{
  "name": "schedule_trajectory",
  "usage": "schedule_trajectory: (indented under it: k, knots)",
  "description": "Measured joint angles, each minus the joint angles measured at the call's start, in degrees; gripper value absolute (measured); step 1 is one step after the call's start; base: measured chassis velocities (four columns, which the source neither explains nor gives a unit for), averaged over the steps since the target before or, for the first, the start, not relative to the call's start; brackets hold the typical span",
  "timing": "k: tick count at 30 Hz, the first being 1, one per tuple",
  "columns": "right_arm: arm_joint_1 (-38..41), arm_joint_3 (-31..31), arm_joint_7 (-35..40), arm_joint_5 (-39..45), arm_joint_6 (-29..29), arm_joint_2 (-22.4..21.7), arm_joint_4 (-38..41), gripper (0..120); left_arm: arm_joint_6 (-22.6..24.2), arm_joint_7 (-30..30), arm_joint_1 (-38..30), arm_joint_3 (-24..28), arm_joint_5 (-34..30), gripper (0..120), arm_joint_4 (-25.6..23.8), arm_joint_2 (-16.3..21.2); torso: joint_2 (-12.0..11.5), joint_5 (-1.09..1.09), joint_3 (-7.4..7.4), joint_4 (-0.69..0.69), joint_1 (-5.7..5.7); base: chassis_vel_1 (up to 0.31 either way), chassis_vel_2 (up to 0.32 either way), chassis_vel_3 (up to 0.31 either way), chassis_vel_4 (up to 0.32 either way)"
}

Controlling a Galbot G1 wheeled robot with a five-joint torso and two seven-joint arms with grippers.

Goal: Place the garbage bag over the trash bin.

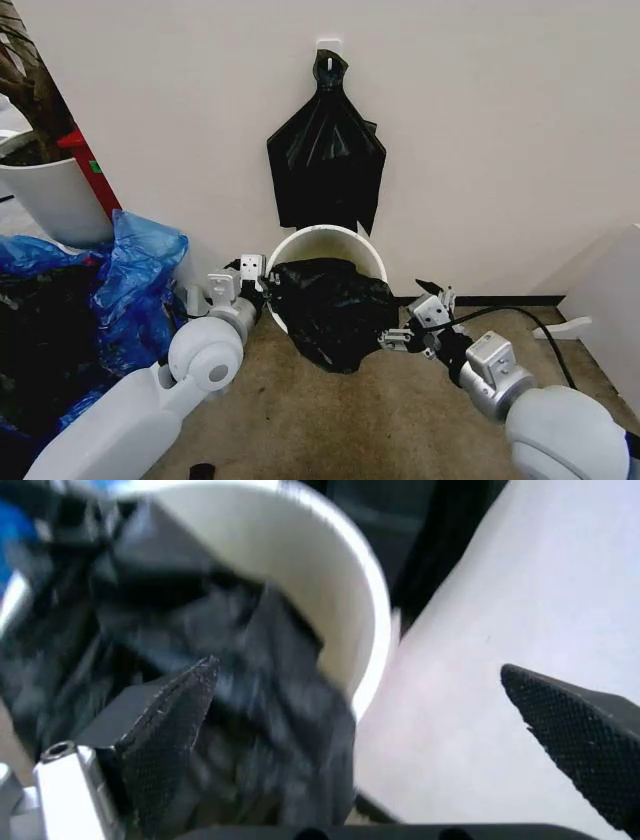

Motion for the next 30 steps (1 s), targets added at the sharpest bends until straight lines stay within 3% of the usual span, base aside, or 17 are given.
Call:
schedule_trajectory:
  k: [3, 7, 10, 14, 18, 25, 30]
  knots:
    - [4.1, 0.5, -5.2, 3.3, 6.4, -0.6, -3.1, 100, 0.0, 1.1, 0.0, -0.2, 0.1, 1, 0.0, -0.2, 0.0, 0.0, 0.0, 0.02, 0.0, 0.0, 0.0, 0.0, 0.0]
    - [5.7, 0.7, -9.7, 4.6, 10.8, -0.4, -6.8, 100, 0.0, 1.6, 0.1, -0.5, 0.1, 1, -0.3, 0.0, 0.0, 0.01, 0.0, 0.02, 0.0, 0.0, 0.0, 0.0, 0.0]
    - [6.7, 1.2, -19.2, 5.4, 17.2, -0.8, -12.1, 100, 0.0, 2.7, 0.2, -1.0, 0.0, 1, -0.3, 0.3, 0.0, 0.01, 0.0, 0.02, 0.0, 0.0, 0.0, 0.0, 0.0]
    - [7.1, 0.8, -22.7, 5.2, 18.4, -1.1, -12.9, 100, 0.0, 3.2, 0.2, -1.1, 0.0, 1, -0.2, 0.4, 0.0, 0.02, 0.0, 0.02, 0.0, 0.0, 0.0, 0.0, 0.0]
    - [8.0, -1.5, -23.7, 4.5, 15.7, -1.7, -10.9, 100, 0.1, 3.7, -0.6, -0.9, -0.1, 1, 0.9, 0.3, 0.0, 0.0, 0.0, 0.02, 0.0, 0.0, 0.0, 0.0, 0.0]
    - [10.9, -5.1, -17.7, -1.9, 7.9, -3.6, -10.3, 100, 0.5, 3.9, -2.2, 0.7, -0.1, 1, 0.8, -0.4, 0.0, 0.0, 0.0, 0.02, 0.0, 0.0, 0.0, 0.0, 0.0]
    - [10.8, -6.4, -17.2, -5.5, 6.2, -3.8, -10.7, 100, 0.7, 3.9, -2.4, 1.0, -0.1, 1, 0.3, -0.5, 0.0, 0.0, 0.0, 0.01, 0.0, 0.0, 0.0, 0.0, 0.0]
